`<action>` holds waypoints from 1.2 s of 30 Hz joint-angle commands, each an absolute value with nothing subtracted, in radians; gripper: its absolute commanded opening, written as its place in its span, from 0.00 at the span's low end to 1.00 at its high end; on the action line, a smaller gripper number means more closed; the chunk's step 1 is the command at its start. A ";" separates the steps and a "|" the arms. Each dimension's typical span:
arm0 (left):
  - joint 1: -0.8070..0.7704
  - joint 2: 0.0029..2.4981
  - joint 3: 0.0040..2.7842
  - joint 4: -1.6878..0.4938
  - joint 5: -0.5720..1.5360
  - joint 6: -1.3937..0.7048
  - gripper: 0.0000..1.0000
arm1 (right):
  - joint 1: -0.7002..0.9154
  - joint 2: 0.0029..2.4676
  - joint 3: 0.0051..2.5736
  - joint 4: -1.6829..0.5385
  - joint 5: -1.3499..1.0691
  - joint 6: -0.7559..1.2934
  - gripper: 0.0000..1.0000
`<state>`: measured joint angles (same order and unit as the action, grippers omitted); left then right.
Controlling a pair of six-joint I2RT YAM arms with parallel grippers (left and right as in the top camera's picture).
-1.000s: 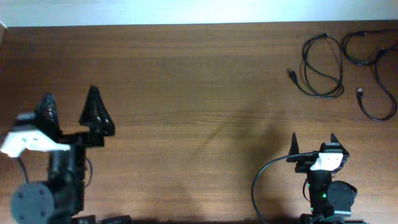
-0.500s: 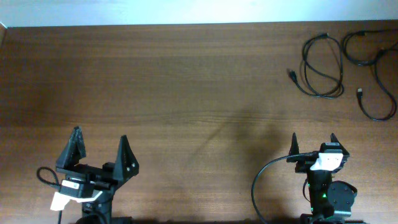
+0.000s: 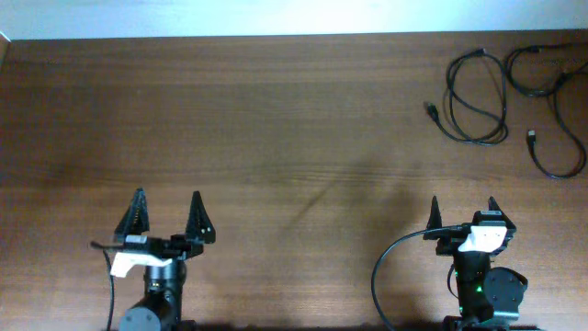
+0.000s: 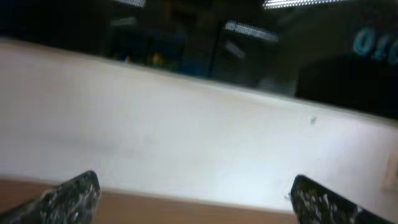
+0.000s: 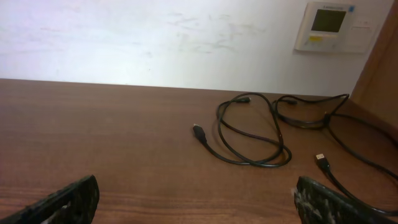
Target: Untangle cables
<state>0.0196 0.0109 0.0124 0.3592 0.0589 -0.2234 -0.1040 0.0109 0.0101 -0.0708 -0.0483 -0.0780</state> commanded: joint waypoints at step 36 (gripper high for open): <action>0.015 0.005 0.009 -0.084 -0.019 0.043 0.99 | -0.110 0.004 0.006 -0.076 -0.040 -0.071 1.00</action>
